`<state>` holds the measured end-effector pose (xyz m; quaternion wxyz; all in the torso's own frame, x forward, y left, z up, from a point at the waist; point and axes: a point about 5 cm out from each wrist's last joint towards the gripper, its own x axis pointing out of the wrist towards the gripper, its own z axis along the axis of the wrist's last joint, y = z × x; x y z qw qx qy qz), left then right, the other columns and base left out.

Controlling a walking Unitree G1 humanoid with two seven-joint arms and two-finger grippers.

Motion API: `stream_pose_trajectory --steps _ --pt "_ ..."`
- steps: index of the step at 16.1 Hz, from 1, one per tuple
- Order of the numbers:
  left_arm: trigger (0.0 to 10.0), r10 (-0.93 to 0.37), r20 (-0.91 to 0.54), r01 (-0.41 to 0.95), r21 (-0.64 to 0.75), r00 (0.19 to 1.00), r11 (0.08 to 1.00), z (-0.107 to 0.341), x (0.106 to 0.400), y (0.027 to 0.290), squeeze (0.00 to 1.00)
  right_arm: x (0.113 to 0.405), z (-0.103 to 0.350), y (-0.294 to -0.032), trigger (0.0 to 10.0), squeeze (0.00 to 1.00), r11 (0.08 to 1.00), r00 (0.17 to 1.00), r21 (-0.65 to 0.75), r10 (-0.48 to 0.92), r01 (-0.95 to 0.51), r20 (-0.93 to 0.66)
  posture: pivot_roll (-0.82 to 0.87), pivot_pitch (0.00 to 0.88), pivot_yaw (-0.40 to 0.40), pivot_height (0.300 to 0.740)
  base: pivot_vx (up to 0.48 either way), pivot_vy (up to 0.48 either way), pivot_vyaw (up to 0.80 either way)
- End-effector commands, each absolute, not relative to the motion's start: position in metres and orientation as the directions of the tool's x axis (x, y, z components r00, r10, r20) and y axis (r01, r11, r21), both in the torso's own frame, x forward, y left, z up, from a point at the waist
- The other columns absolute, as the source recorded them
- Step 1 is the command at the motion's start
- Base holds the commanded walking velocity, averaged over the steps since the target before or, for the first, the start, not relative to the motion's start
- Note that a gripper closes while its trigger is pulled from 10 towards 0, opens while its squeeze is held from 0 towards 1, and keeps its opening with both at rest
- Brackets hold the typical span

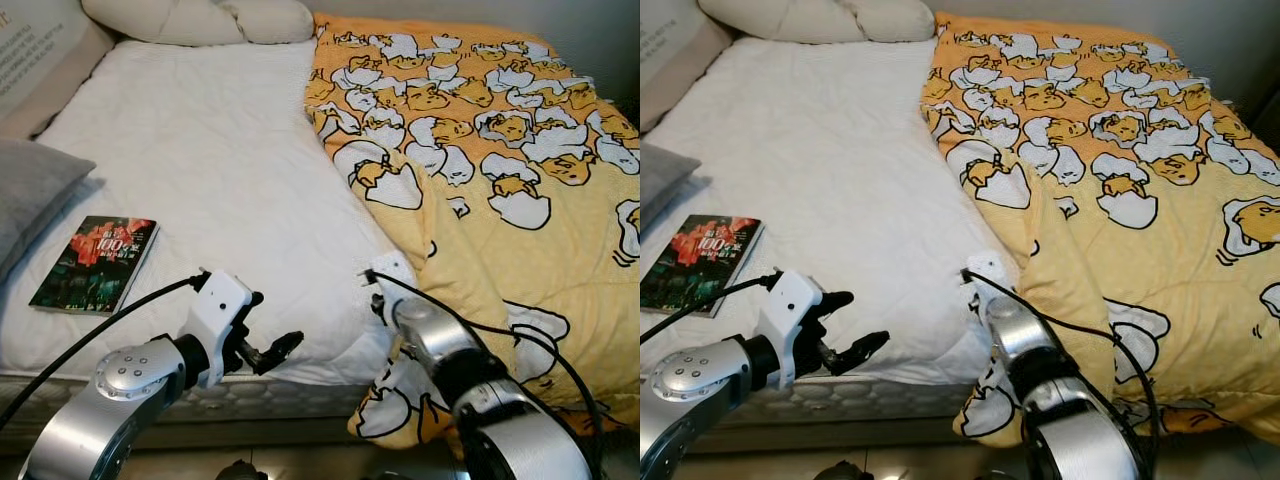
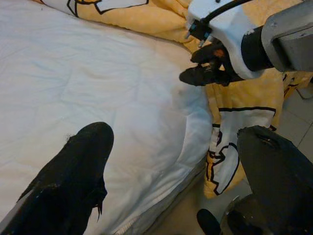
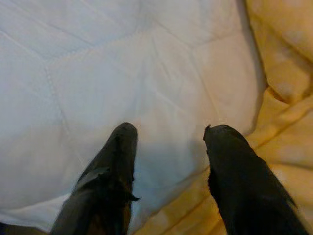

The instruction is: Clean up the room

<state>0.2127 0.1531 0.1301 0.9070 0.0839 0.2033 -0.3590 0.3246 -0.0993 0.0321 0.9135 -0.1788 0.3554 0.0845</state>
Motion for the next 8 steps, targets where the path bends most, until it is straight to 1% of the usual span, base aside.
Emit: stream_pose_trajectory --steps 1,4,5,7,8 --pt "10.0 -0.617 -0.428 0.689 0.017 0.66 0.725 0.131 0.212 0.152 0.0 0.327 0.031 -0.099 10.0 1.0 0.9 0.742 -0.333 -0.017 -0.281 -0.671 0.14 0.027 -0.036 0.74 0.0 0.0 0.0" --pt "10.0 -0.616 -0.428 0.688 0.018 0.661 0.726 0.131 0.21 0.153 0.0 0.326 0.027 -0.103 10.0 1.0 0.873 0.744 -0.401 -0.069 -0.277 -0.665 0.15 0.024 -0.037 0.74 0.0 0.0 0.0" --pt "10.0 -0.616 -0.428 0.688 0.018 0.661 0.726 0.131 0.21 0.153 0.0 0.326 0.027 -0.103 10.0 1.0 0.873 0.744 -0.401 -0.069 -0.277 -0.665 0.15 0.024 -0.037 0.74 0.0 0.0 0.0" --pt "10.0 -0.615 -0.427 0.686 0.016 0.663 0.728 0.131 0.209 0.152 0.0 0.322 0.02 -0.112 10.0 1.0 0.823 0.742 -0.49 -0.131 -0.288 -0.657 0.14 0.022 -0.039 0.74 0.0 0.0 0.0" --pt "10.0 -0.615 -0.426 0.685 0.016 0.664 0.728 0.13 0.21 0.152 0.0 0.319 0.017 -0.116 10.0 0.04 0.816 0.736 -0.504 -0.152 -0.284 -0.66 0.14 0.021 -0.039 0.74 0.0 0.0 0.0"
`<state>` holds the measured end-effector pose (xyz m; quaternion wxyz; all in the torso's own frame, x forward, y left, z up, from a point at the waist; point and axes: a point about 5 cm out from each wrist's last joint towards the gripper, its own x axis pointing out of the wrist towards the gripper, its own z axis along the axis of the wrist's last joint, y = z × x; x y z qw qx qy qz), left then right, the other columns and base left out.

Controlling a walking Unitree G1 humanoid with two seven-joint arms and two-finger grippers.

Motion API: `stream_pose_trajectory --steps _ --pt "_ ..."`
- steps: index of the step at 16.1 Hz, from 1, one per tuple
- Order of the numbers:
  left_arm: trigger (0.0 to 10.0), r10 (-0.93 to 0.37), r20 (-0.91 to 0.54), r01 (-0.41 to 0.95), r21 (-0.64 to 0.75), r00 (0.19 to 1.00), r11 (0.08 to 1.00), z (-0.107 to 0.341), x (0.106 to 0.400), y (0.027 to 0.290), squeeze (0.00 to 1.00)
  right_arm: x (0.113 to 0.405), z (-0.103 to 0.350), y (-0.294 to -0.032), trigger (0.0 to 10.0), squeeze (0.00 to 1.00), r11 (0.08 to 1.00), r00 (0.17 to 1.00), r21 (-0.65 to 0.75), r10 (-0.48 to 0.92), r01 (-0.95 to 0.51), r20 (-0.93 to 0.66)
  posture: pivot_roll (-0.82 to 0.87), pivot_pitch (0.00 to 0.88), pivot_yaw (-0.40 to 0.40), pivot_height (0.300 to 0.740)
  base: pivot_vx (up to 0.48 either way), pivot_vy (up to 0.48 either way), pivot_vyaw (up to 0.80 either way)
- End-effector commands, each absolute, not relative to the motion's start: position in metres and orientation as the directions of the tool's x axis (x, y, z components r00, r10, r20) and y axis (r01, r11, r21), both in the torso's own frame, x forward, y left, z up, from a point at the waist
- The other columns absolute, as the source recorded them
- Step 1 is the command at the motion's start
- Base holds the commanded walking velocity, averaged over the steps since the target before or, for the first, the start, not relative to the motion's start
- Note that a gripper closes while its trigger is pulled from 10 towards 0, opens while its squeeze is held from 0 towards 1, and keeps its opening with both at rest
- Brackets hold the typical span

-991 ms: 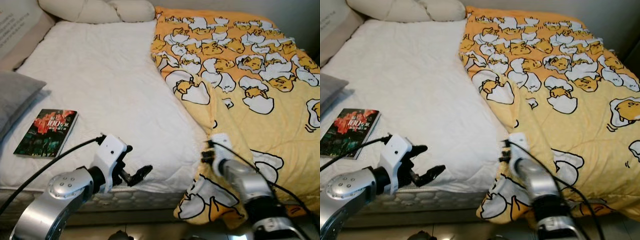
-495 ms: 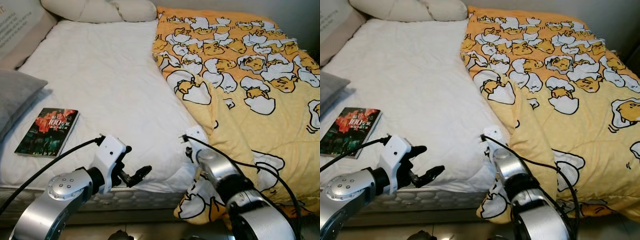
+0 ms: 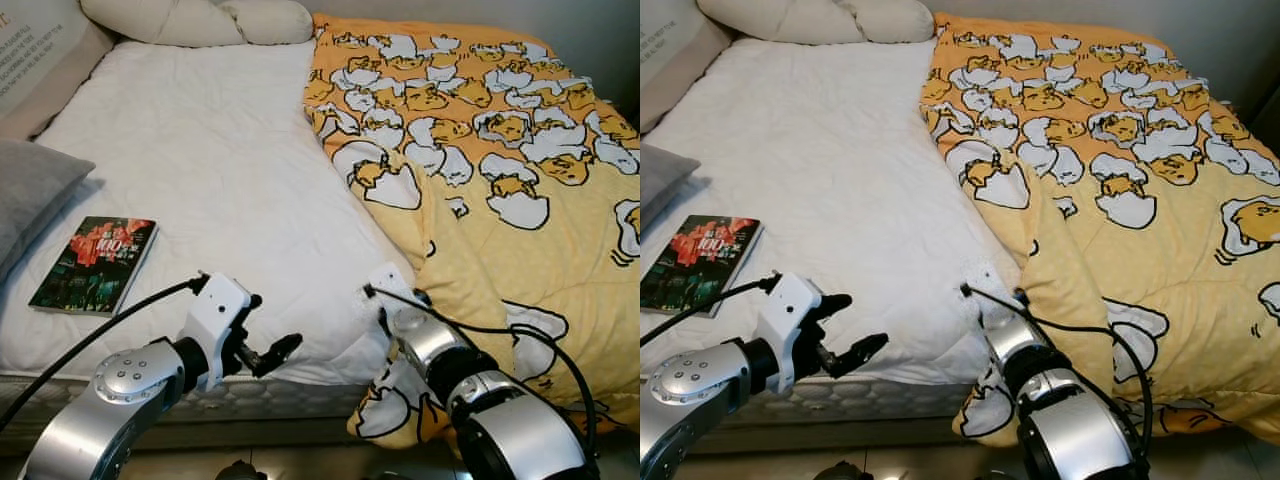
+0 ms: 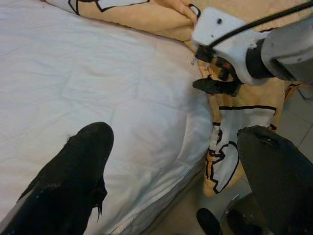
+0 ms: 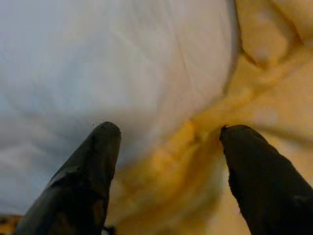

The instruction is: Clean up the room

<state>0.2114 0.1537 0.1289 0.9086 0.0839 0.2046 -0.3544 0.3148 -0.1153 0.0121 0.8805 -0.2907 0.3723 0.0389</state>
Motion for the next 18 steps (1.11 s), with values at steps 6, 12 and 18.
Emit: stream_pose_trajectory --steps 6,12,18 --pt "10.0 -0.609 -0.422 0.679 0.02 0.671 0.734 0.13 0.212 0.152 0.0 0.294 -0.012 -0.141 10.0 0.0 0.874 0.681 -0.44 -0.194 -0.207 -0.706 0.14 0.03 -0.024 0.74 0.0 0.0 0.0" --pt "10.0 -0.606 -0.418 0.678 0.032 0.677 0.735 0.131 0.213 0.154 0.0 0.288 -0.019 -0.151 10.0 0.0 0.983 0.717 -0.174 -0.075 -0.065 -0.693 0.16 0.051 -0.014 0.74 0.0 0.0 0.0" --pt "10.0 -0.7 -0.382 0.76 0.01 0.604 0.65 0.148 0.203 0.15 0.0 0.305 -0.002 -0.136 10.0 0.0 0.996 0.786 0.074 0.086 -0.05 -0.613 0.18 0.097 0.006 0.74 0.0 0.0 0.0"
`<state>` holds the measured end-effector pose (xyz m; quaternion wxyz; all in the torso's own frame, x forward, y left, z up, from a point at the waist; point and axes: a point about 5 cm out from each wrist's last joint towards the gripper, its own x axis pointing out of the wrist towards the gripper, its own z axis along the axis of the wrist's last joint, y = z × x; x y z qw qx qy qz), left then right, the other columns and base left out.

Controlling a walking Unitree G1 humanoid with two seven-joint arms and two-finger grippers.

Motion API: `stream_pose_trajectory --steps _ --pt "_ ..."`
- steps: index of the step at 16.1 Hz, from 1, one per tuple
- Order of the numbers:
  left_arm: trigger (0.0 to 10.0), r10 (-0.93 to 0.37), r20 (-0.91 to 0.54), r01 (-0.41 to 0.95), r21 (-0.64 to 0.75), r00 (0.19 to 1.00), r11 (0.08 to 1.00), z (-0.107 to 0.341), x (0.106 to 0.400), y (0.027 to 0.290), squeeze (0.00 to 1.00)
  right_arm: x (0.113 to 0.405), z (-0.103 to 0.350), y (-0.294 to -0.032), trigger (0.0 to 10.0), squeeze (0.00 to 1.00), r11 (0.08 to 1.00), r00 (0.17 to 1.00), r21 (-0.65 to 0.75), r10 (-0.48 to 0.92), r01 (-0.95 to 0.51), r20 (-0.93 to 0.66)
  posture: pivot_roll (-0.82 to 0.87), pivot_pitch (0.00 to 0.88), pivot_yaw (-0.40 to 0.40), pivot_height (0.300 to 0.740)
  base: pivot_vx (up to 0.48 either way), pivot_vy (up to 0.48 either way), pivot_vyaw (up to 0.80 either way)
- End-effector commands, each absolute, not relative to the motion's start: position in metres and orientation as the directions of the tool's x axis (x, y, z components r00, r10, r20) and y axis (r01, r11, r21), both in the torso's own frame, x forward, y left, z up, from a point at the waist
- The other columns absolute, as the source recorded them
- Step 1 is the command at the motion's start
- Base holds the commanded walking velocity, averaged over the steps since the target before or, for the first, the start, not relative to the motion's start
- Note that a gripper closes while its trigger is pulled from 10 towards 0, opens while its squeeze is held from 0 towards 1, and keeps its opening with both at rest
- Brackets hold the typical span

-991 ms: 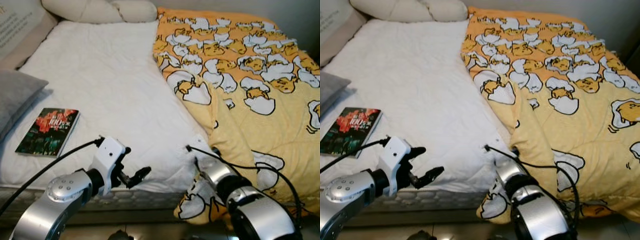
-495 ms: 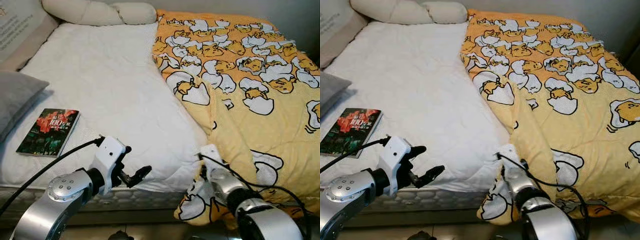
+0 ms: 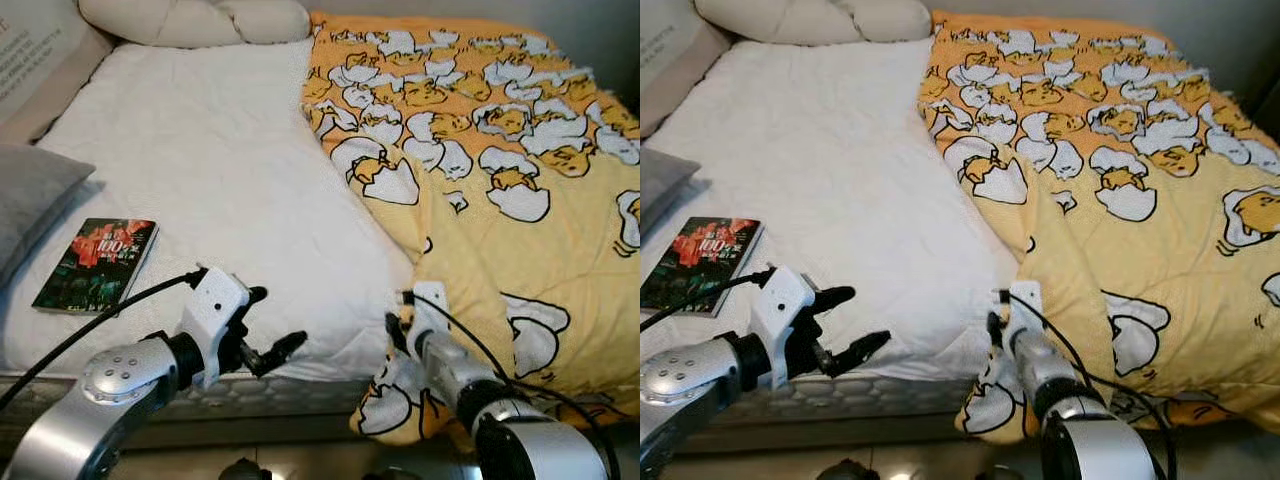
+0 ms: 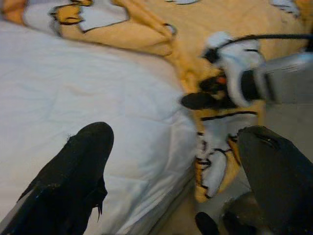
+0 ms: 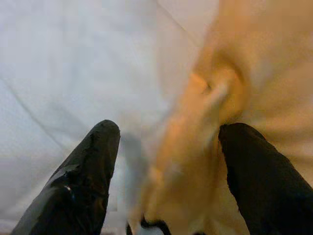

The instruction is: Clean up the room

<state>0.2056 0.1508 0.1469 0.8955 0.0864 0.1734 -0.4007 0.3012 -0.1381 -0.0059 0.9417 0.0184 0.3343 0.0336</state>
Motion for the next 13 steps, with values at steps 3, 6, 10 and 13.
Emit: stream_pose_trajectory --steps 3,6,10,13 --pt "10.0 -0.747 -0.412 0.814 -0.021 0.522 0.581 0.147 0.194 0.144 0.0 0.303 -0.005 -0.139 10.0 0.0 0.997 0.762 -0.009 0.052 -0.076 -0.645 0.2 0.12 0.003 0.74 0.0 0.0 0.0" --pt "10.0 -0.775 -0.431 0.853 -0.022 0.463 0.521 0.151 0.189 0.139 0.0 0.303 -0.006 -0.149 10.0 0.0 0.994 0.741 -0.088 -0.006 -0.071 -0.671 0.22 0.147 0.006 0.74 0.0 0.0 0.0" --pt "10.0 -0.77 -0.44 0.852 -0.022 0.461 0.523 0.152 0.187 0.141 0.0 0.302 -0.006 -0.16 0.0 0.0 0.995 0.728 -0.094 -0.045 -0.027 -0.684 0.22 0.154 0.006 0.74 0.0 0.0 0.0" --pt "10.0 -0.767 -0.445 0.85 -0.024 0.462 0.526 0.151 0.186 0.141 0.0 0.303 -0.005 -0.163 0.0 0.0 0.998 0.732 -0.068 -0.056 0.013 -0.679 0.22 0.148 0.004 0.74 0.0 0.0 0.0"
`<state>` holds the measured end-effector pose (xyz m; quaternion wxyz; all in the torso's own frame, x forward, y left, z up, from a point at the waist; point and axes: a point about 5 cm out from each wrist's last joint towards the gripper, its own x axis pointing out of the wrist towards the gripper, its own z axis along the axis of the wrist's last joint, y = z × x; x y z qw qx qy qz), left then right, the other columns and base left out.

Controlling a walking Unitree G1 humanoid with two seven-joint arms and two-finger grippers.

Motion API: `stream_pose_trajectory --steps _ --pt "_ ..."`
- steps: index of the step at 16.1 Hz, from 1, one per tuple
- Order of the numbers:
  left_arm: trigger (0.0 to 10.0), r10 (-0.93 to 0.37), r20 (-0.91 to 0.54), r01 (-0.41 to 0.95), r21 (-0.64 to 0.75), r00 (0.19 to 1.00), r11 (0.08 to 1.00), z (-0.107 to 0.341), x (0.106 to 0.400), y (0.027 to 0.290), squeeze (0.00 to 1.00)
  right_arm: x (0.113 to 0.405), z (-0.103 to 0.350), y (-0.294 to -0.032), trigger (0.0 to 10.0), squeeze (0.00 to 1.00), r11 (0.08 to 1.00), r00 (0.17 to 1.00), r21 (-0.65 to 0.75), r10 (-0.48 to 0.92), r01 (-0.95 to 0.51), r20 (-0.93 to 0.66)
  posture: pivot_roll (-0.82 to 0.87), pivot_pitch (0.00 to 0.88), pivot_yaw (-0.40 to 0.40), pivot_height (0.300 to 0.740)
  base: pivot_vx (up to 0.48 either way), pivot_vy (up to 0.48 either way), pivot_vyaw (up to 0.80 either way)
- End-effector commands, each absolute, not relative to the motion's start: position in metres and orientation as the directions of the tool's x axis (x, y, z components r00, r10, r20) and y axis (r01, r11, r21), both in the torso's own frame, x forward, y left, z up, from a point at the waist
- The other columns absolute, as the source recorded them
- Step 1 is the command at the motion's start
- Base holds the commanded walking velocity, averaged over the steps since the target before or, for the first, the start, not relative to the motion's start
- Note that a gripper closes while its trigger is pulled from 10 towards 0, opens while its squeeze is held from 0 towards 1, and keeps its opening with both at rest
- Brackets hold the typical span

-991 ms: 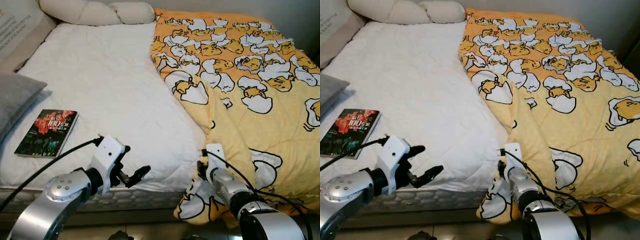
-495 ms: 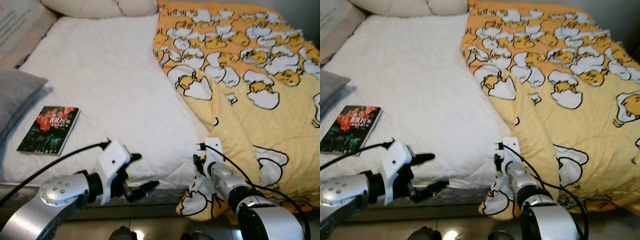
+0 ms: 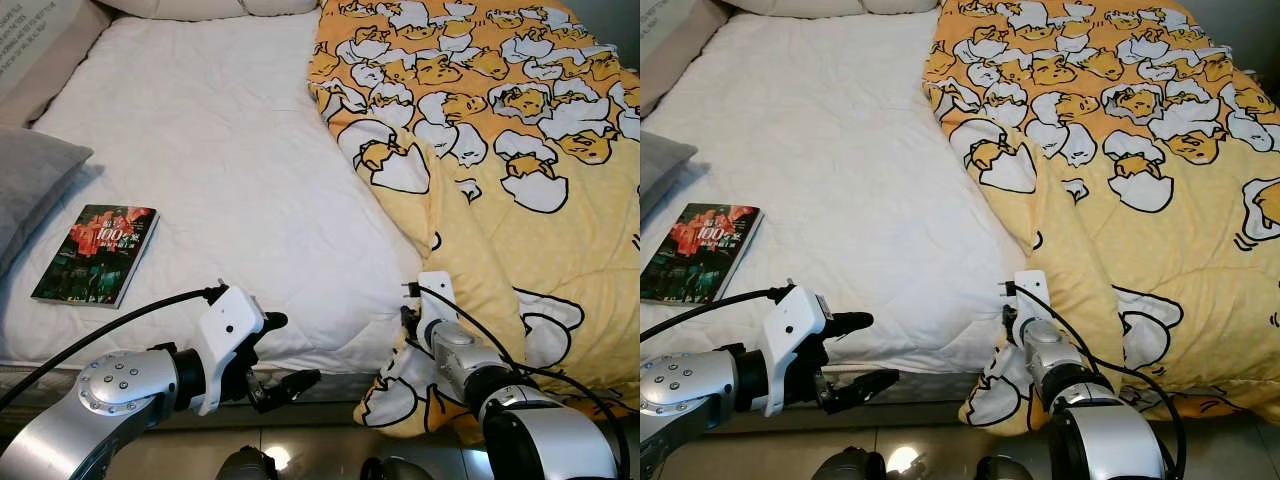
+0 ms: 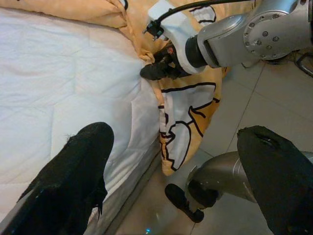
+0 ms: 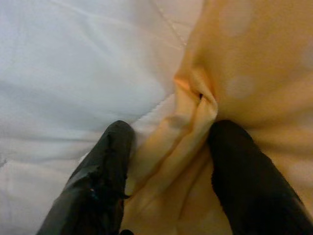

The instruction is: Clean up the room

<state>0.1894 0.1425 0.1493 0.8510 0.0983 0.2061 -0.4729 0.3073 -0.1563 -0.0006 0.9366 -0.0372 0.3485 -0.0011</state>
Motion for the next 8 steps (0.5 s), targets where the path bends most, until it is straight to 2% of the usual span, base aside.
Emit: stream_pose_trajectory --steps 1,8 --pt "10.0 -0.767 -0.443 0.849 -0.024 0.464 0.527 0.1511 0.187 0.1409 0.0 0.3033 -0.0046 -0.1629 0.0 0.0 0.999 0.735 -0.039 -0.054 0.037 -0.676 0.22 0.147 0.003 0.74 0.0 0.0 0.0" --pt "10.0 -0.767 -0.443 0.85 -0.02 0.465 0.527 0.1509 0.1879 0.1401 0.0 0.3019 -0.0063 -0.1583 0.0 0.0 0.998 0.735 0.0 -0.046 0.063 -0.677 0.22 0.137 0.008 0.74 0.0 0.0 0.0"
